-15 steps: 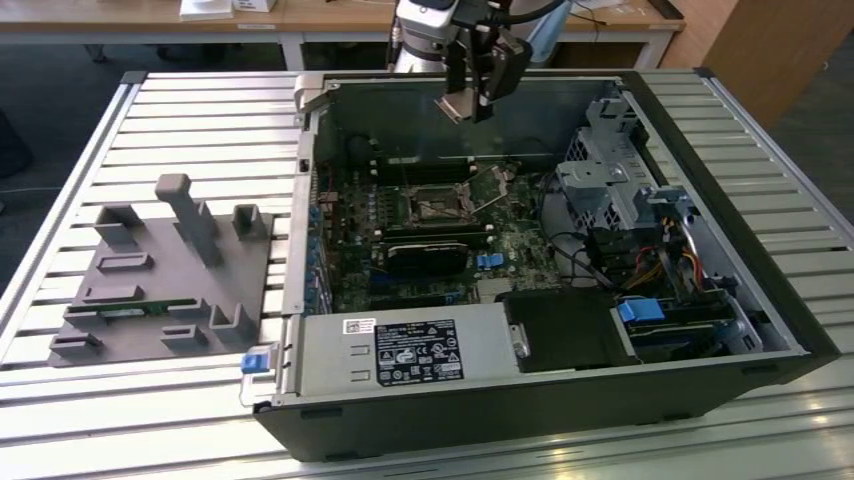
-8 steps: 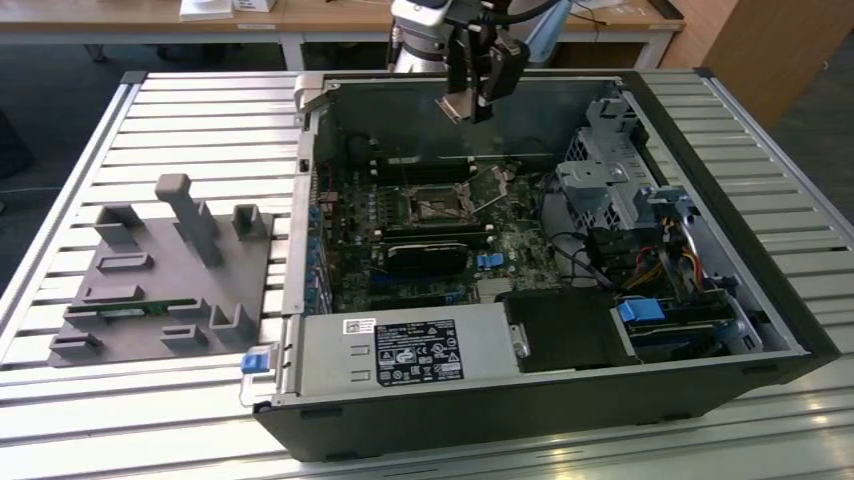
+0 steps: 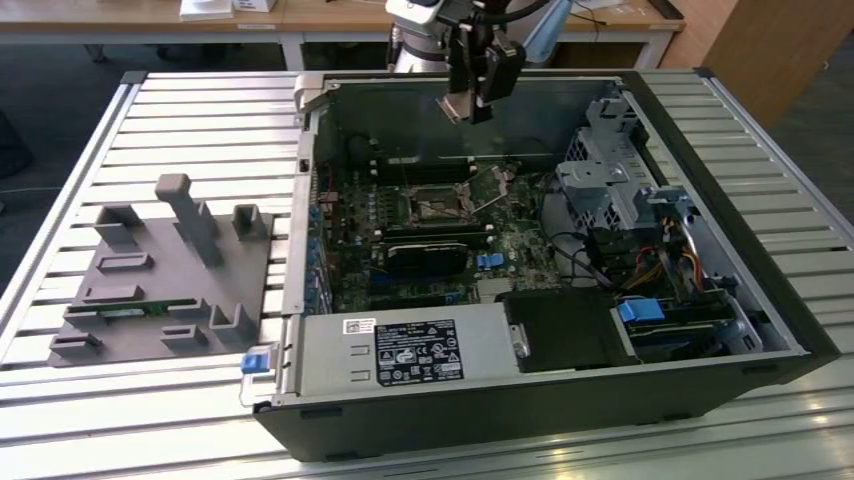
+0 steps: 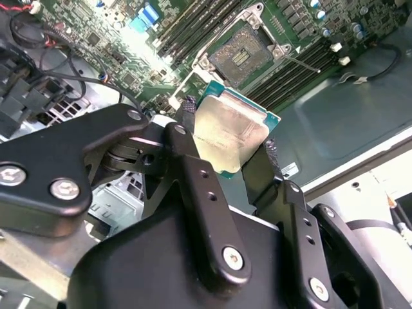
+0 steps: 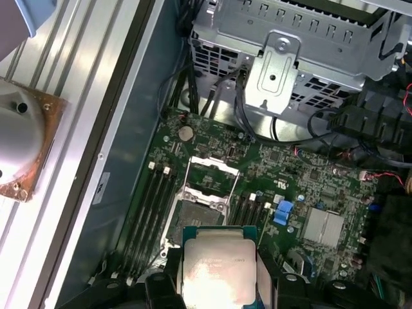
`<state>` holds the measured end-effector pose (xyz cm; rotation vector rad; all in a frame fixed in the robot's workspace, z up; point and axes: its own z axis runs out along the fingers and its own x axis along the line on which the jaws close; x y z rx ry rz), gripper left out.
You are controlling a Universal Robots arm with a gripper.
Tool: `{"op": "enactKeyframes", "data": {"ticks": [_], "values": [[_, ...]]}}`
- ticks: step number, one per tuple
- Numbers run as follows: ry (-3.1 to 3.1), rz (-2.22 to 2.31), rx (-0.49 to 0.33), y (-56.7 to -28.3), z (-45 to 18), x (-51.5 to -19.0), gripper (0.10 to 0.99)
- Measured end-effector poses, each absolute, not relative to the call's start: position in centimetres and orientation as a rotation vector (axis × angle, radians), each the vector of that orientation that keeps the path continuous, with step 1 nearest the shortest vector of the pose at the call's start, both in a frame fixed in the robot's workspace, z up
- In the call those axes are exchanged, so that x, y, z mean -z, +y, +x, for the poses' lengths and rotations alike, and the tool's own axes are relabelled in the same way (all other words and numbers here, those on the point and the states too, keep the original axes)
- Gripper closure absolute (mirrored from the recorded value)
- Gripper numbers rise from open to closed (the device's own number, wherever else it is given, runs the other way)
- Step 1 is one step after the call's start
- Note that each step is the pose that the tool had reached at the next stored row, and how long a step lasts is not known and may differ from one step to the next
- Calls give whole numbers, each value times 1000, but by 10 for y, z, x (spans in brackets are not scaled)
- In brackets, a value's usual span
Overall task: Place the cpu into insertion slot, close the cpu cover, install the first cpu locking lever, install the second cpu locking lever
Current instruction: 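Place the cpu into insertion slot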
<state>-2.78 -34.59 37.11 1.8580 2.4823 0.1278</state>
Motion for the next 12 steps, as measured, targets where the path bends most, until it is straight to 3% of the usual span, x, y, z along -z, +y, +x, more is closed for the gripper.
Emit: {"op": "enactKeyframes", "data": {"ticks": [12], "values": [[2394, 1965, -125, -346, -28, -371, 545]]}}
